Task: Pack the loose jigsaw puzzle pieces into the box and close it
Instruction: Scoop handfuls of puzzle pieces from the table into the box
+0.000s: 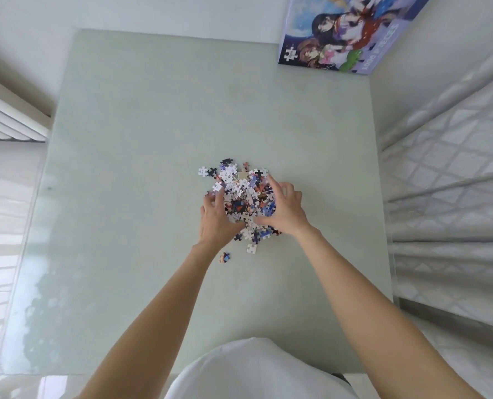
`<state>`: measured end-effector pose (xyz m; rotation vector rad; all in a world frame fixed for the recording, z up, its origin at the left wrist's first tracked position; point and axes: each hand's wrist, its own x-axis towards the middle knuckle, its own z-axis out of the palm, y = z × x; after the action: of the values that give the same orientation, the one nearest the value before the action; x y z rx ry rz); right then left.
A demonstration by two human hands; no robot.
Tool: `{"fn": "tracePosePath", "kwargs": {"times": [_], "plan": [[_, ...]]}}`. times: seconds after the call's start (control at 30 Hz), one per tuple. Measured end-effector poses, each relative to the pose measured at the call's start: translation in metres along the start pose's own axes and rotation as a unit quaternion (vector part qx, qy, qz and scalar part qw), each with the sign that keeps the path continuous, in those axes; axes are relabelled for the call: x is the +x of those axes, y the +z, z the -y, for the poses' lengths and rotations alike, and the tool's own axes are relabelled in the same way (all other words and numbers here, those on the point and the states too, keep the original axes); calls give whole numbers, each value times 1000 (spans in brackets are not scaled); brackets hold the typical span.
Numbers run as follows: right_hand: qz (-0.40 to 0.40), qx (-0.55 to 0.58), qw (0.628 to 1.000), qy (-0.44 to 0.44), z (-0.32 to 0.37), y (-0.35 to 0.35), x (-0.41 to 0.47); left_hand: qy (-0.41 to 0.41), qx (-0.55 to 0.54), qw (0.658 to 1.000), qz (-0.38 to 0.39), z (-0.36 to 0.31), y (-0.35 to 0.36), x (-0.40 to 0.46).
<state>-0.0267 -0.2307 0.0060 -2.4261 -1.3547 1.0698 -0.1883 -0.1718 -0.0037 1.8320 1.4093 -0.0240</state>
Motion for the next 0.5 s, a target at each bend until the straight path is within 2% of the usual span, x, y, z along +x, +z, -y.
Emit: {"fn": "tracePosePath", "kwargs": {"times": [0.13, 0.23, 0.5], "plan": [[1, -77, 995, -63, 11, 4, 13, 15, 69, 997, -10, -6, 3, 4], [9, -74, 994, -78, 8, 4, 16, 21, 92, 995, -13, -7, 4, 6], [10, 15, 995, -98, 8, -9, 20, 19, -11, 999, -44, -5, 4, 6]]}}
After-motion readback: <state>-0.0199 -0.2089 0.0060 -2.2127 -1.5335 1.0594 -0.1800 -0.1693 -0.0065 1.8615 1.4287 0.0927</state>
